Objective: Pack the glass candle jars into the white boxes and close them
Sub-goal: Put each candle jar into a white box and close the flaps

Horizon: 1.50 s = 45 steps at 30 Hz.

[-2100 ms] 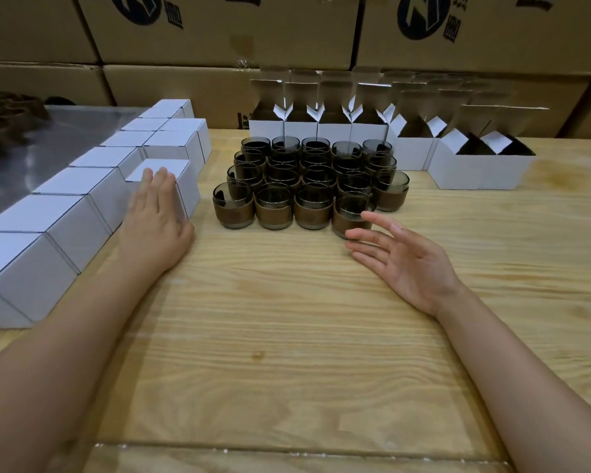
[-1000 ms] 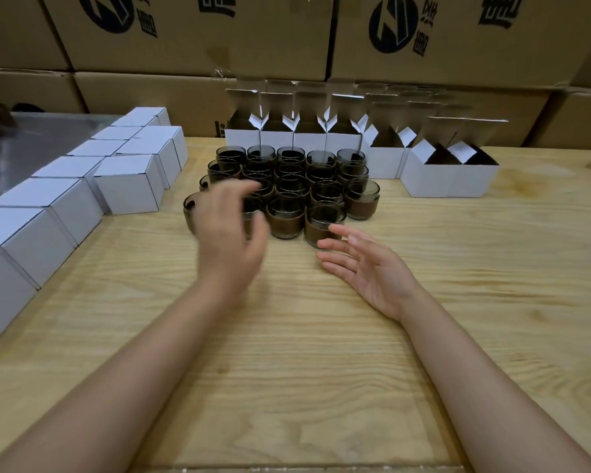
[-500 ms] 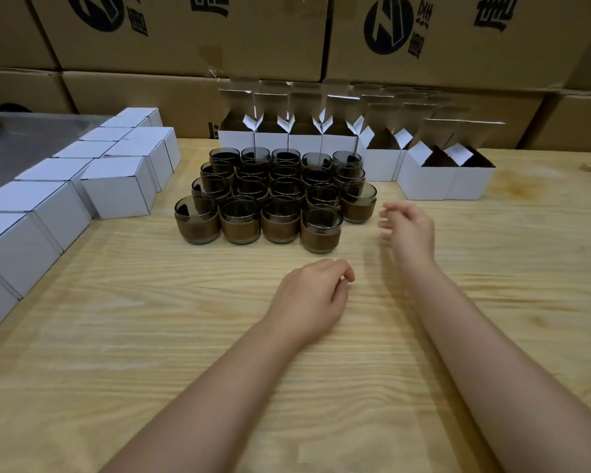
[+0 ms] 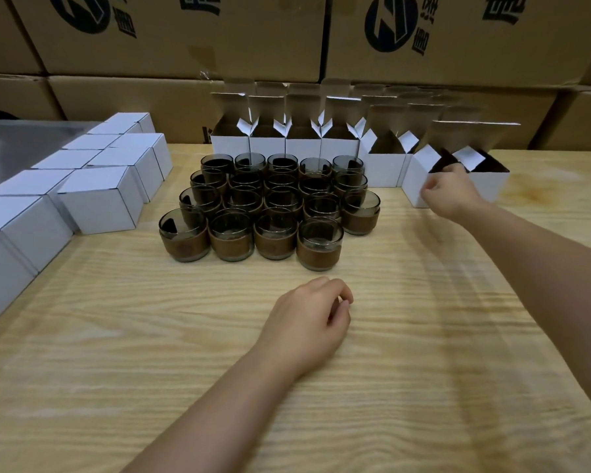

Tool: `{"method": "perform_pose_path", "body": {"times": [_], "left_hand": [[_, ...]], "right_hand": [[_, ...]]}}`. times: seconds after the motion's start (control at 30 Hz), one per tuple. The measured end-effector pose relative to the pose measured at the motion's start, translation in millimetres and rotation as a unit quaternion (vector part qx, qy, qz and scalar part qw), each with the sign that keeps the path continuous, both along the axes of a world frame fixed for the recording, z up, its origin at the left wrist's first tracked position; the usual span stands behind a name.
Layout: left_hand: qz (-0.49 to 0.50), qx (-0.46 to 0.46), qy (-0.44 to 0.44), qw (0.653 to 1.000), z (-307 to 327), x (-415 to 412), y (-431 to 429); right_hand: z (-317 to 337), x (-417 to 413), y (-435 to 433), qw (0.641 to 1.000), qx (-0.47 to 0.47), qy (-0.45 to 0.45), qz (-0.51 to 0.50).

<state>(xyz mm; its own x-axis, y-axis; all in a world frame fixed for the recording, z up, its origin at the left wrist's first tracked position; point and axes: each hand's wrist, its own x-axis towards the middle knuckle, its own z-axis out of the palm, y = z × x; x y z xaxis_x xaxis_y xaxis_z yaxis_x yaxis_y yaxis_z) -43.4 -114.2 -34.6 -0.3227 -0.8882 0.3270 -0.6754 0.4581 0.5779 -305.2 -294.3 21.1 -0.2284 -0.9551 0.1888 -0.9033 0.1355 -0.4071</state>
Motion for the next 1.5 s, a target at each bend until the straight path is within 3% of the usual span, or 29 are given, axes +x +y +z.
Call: {"method": "perform_pose_path", "body": {"times": [0.3, 0.5, 0.63, 0.77, 1.1, 1.27, 1.5], "left_hand": [[0.000, 0.018, 0.004, 1.000, 3.0, -0.1, 0.8], [0.006, -0.006, 0.019, 1.000, 6.2, 0.0, 3.7], [0.001, -0.078, 0.062, 0.995, 9.7, 0.9, 10.5], [0.014, -0.139, 0.173, 0.975, 11.1, 5.6, 14.2], [-0.036, -0.113, 0.236, 0.965, 9.3, 8.1, 6.9], [-0.060, -0.069, 0.273, 0.958, 10.3, 10.2, 6.3], [-0.075, -0.049, 0.293, 0.952, 9.1, 13.0, 4.1]], "right_hand": [[-4.4, 24.8, 46.2, 0.987, -0.155, 0.050, -0.011], [-26.9, 66.2, 126.7, 0.947, -0.313, 0.066, 0.036], [-25.7, 111.7, 174.2, 0.916, -0.379, 0.073, 0.106], [-24.7, 141.0, 207.0, 0.894, -0.423, 0.005, 0.148], [-27.9, 142.5, 212.2, 0.865, -0.444, -0.131, 0.195], [-32.3, 134.3, 203.1, 0.878, -0.362, -0.241, 0.202], [-33.9, 126.9, 192.6, 0.859, -0.353, -0.350, 0.121]]}}
